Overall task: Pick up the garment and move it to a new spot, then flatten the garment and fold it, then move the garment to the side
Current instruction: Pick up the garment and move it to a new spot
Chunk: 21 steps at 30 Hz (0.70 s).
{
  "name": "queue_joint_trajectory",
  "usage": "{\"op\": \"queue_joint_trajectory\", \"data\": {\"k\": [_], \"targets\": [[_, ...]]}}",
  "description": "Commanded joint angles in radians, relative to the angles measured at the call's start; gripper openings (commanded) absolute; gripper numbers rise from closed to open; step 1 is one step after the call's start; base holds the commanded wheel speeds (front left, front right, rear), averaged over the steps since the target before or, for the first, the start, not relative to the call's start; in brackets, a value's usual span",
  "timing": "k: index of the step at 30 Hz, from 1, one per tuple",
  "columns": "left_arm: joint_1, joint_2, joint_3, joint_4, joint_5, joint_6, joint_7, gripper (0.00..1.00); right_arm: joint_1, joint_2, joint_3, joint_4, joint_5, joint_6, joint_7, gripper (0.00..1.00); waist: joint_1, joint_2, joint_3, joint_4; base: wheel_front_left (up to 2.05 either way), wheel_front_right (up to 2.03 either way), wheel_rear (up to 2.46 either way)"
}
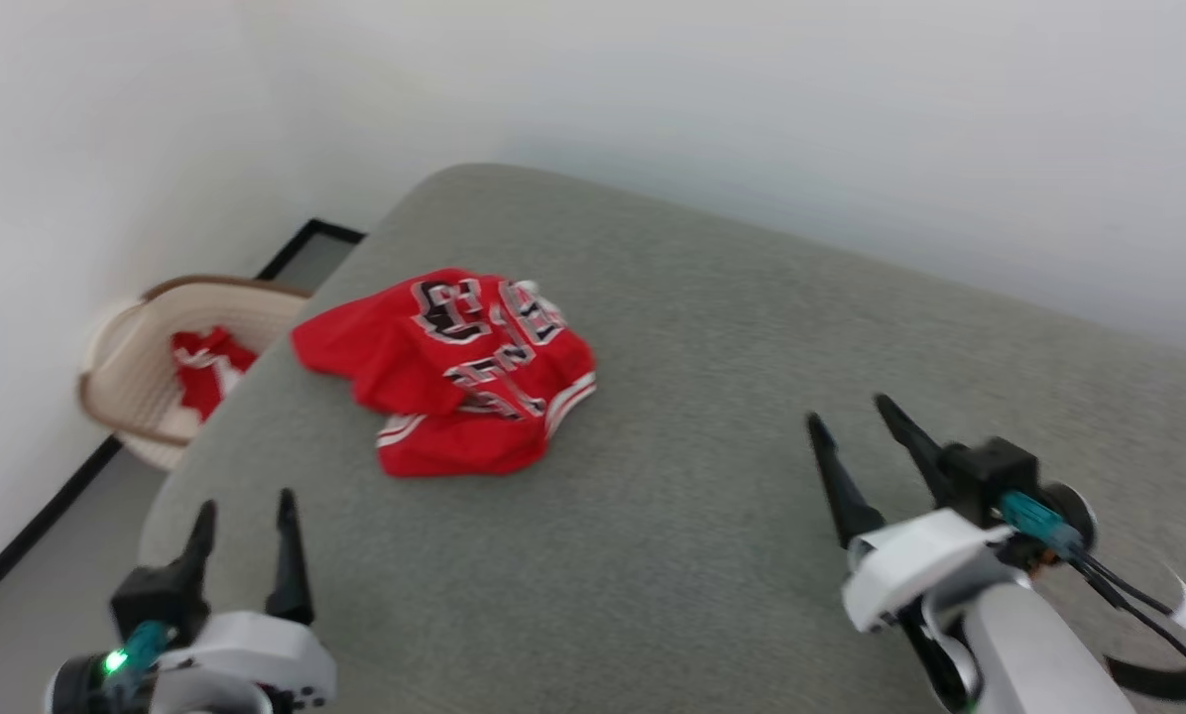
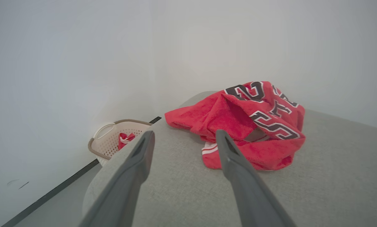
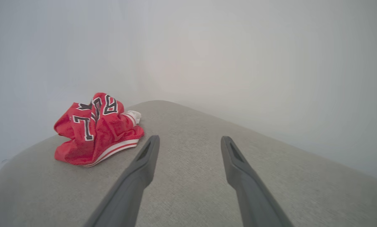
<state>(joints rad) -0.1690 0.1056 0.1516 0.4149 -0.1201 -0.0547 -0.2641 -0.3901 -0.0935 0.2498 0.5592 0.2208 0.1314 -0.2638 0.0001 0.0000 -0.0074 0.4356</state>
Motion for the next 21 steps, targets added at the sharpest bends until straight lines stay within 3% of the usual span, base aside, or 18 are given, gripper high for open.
{"op": "queue_joint_trajectory", "data": {"k": [1, 12, 21], "targets": [[0.016, -0.003, 0.015, -0.012, -0.009, 0.008, 0.000, 1.00, -0.031, 0.005, 0.025, -0.001, 0.009, -0.001, -0.001, 1.00, -0.0001, 0.0000, 0.023, 0.085, 0.00, 0.00, 0.00], [0.124, -0.042, 0.128, -0.148, -0.052, 0.048, 0.000, 1.00, -0.166, 0.021, 0.239, 0.063, 0.082, -0.001, -0.001, 1.00, -0.0001, 0.0000, 0.069, 0.112, 0.00, 0.00, 0.00], [0.129, -0.052, 0.104, -0.182, -0.036, 0.027, 0.000, 1.00, -0.168, 0.003, 0.236, 0.058, 0.108, -0.001, -0.001, 1.00, -0.0001, 0.0000, 0.076, 0.107, 0.00, 0.00, 0.00]]}}
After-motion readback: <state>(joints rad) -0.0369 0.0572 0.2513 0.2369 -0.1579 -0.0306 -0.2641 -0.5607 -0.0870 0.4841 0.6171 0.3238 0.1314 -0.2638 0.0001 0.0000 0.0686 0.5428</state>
